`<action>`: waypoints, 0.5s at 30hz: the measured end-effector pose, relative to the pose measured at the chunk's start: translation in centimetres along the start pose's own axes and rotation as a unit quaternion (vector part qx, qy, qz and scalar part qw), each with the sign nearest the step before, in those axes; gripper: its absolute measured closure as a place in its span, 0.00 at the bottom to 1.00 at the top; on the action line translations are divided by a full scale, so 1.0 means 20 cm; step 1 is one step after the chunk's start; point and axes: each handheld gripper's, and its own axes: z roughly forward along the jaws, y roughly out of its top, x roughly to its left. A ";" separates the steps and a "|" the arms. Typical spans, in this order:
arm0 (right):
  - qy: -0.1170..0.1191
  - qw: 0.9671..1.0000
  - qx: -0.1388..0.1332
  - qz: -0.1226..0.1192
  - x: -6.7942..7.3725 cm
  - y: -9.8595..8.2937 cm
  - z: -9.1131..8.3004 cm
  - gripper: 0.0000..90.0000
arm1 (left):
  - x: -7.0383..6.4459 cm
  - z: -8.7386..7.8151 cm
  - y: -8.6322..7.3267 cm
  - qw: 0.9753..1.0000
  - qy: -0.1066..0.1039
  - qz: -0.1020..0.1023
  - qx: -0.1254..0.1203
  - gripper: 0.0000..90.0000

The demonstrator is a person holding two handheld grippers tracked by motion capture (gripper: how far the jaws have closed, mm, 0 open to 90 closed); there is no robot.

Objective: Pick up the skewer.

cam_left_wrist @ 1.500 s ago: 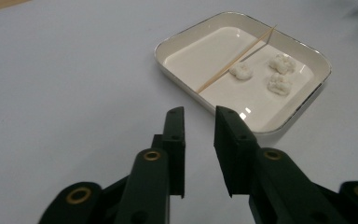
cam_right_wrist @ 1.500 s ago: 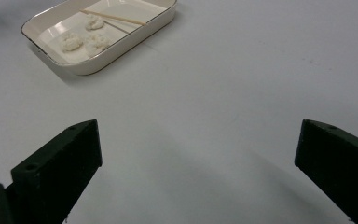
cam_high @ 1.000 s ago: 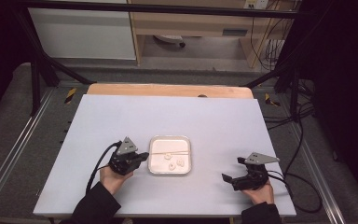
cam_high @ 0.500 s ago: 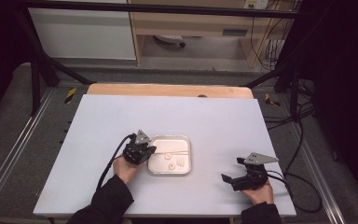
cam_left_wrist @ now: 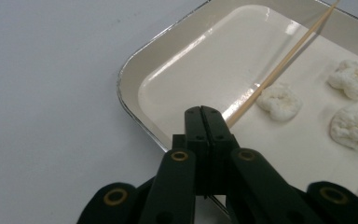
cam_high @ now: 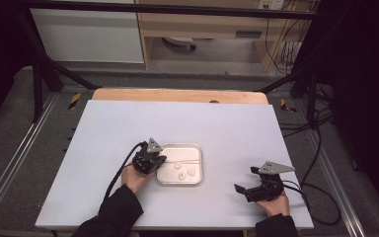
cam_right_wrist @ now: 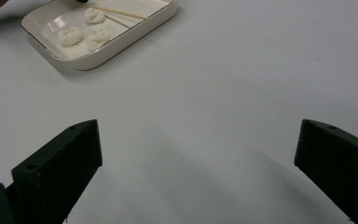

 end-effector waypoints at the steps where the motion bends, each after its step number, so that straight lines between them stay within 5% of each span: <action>1: 0.000 1.000 0.000 0.000 0.00 0.00 0.00 0.01 | 0.00 0.00 0.00 1.000 -0.002 0.002 0.001 1.00; 15: 0.000 1.000 0.001 0.000 0.00 0.00 0.00 0.01 | -0.08 -0.04 -0.02 0.999 -0.035 0.031 0.022 1.00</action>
